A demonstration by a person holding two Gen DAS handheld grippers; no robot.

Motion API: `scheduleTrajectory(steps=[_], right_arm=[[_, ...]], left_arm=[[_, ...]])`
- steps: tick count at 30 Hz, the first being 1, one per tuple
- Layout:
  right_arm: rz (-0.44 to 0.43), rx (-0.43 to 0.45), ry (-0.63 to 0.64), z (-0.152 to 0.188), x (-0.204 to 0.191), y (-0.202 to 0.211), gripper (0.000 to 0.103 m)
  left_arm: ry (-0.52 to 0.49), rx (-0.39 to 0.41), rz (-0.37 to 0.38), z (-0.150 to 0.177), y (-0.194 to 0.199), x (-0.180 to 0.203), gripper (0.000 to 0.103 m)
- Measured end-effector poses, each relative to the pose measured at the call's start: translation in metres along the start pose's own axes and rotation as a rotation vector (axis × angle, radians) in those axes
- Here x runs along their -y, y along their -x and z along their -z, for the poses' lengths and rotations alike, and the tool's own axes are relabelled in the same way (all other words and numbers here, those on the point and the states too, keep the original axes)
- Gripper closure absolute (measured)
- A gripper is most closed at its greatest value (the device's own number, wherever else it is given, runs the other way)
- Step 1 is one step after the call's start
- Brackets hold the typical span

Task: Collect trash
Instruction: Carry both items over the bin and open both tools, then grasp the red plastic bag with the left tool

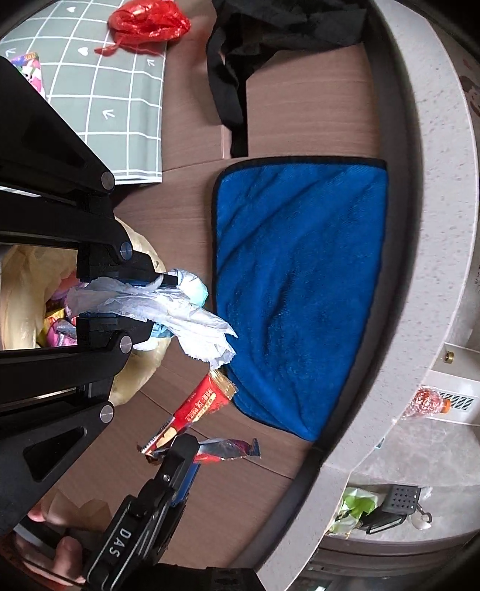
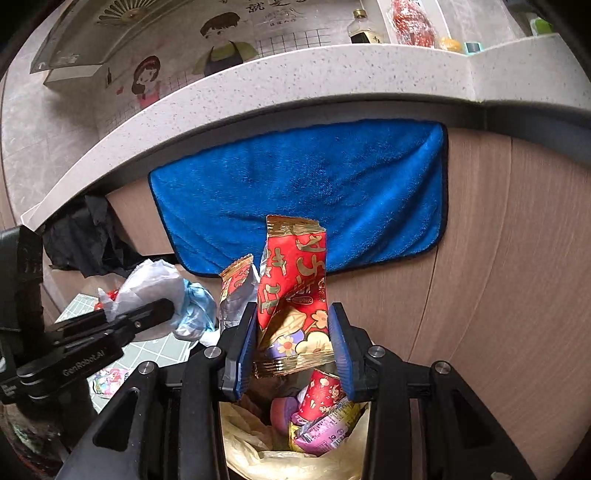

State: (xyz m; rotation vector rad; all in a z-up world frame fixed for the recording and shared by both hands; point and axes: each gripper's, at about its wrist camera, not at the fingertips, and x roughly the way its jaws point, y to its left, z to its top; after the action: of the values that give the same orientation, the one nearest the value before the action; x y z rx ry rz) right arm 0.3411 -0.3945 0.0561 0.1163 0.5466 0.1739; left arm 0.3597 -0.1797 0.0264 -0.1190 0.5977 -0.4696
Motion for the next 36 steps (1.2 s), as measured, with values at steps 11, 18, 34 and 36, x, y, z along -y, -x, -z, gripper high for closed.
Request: scheduleTrajectory(steps=[11, 18, 34, 36], right_arm=[[-0.024, -0.159, -0.087, 0.025, 0.017, -0.044, 0.05], [-0.041, -0.129, -0.086, 0.03, -0.001, -0.041, 0.047], [-0.293, -0.157, 0.026, 0.039, -0.134, -0.074, 0.046], [-0.293, -0.185, 0.069, 0.045, -0.15, -0.077, 0.046]], left_arm=[[0.156, -0.131, 0.112, -0.001, -0.017, -0.052, 0.046], [0.127, -0.053, -0.069, 0.002, 0.039, -0.11, 0.046], [0.449, -0.073, -0.317, 0.026, 0.074, -0.333, 0.042], [0.483, -0.105, -0.318, 0.031, 0.059, -0.344, 0.042]])
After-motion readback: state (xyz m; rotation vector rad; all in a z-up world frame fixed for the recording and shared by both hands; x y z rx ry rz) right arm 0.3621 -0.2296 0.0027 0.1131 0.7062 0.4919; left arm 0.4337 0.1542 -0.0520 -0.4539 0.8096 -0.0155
